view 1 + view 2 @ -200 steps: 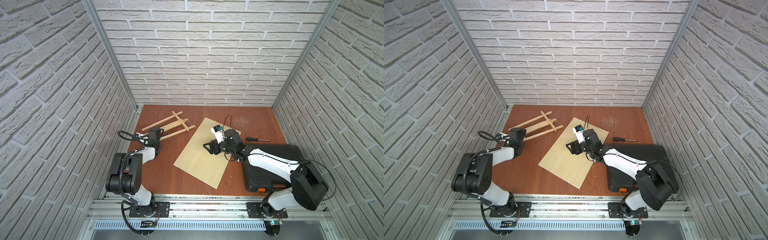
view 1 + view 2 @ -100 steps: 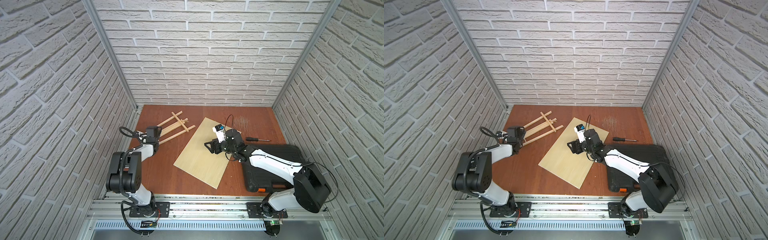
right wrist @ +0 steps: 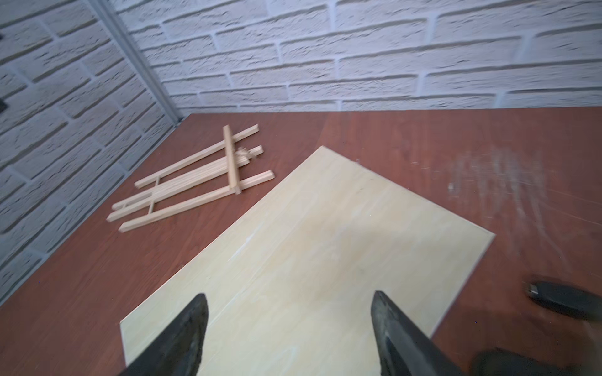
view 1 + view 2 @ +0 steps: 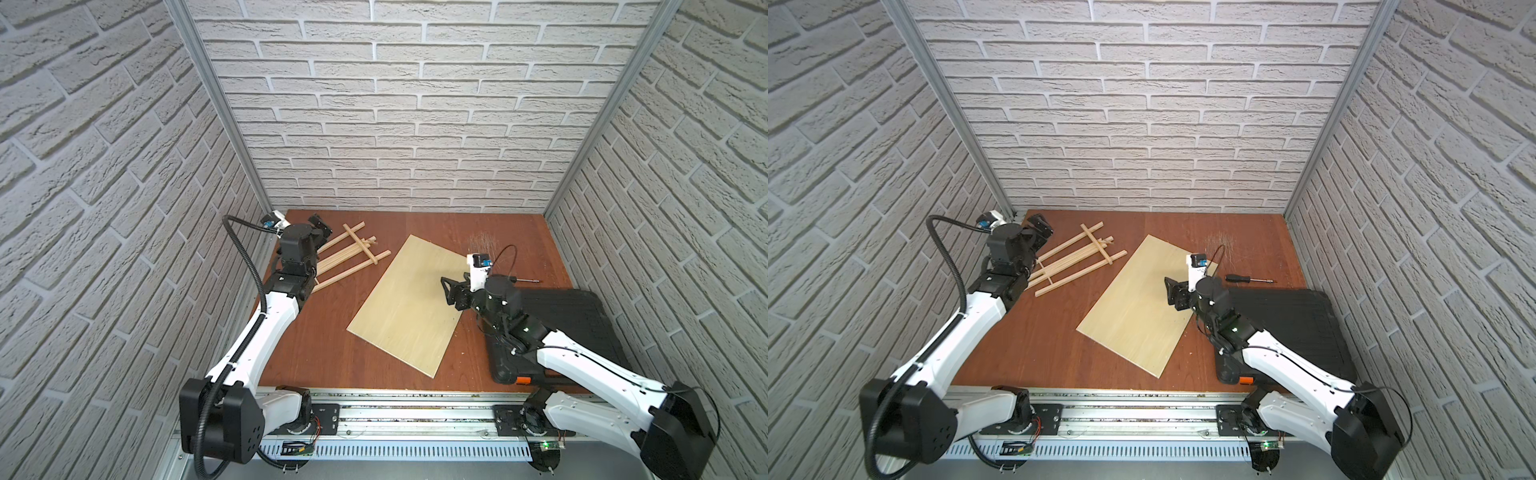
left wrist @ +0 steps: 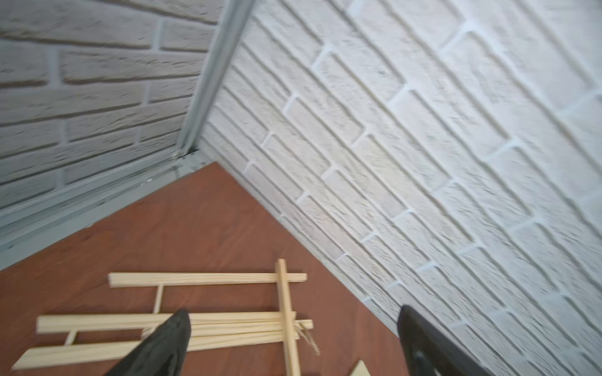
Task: Disassemble the easel
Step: Reset both arms
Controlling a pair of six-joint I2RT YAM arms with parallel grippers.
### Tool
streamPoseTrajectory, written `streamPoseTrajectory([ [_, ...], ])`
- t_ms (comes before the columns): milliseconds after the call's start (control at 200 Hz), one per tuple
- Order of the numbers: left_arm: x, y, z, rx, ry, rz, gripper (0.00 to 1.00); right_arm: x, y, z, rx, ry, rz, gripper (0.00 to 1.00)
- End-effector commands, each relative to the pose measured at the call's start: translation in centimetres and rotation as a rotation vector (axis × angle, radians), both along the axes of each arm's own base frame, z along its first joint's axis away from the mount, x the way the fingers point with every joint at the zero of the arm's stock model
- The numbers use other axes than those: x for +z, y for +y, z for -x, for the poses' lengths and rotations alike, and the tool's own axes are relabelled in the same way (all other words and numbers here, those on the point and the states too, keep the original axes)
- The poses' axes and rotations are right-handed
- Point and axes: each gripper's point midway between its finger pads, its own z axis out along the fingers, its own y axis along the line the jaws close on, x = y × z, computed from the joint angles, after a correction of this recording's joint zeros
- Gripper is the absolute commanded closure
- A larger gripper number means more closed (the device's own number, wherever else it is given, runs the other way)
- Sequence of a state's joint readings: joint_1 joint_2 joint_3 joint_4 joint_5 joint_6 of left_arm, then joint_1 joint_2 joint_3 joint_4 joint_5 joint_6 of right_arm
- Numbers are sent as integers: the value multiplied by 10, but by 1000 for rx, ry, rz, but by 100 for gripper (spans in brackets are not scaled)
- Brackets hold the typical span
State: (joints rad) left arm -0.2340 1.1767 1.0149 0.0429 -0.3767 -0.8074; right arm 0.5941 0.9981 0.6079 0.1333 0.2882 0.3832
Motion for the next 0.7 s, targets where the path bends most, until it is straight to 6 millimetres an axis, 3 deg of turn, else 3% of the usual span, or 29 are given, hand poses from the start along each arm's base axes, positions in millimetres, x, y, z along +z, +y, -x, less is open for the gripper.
streamPoseTrajectory([
  [0, 35, -30, 18, -106, -27, -249, 2, 18, -54, 0, -282, -101, -18, 18],
  [110, 56, -39, 39, -94, -37, -393, 2, 22, -87, 11, -437, -134, -27, 13],
  [170, 59, -31, 47, -72, -8, -412, 2, 24, -102, 17, -505, -151, -37, 9],
  [205, 60, -26, 50, -54, 13, -428, 2, 26, -108, 19, -526, -161, -40, 0],
  [340, 70, -8, 55, 2, 30, -462, 2, 37, -128, 16, -560, -161, -41, 0],
  [565, 81, 49, 39, 80, 55, -366, 2, 51, -126, -30, -392, -26, 0, 2],
  [695, 65, 72, 13, 50, 49, -291, 2, 47, -140, -57, -395, 57, 122, 2],
])
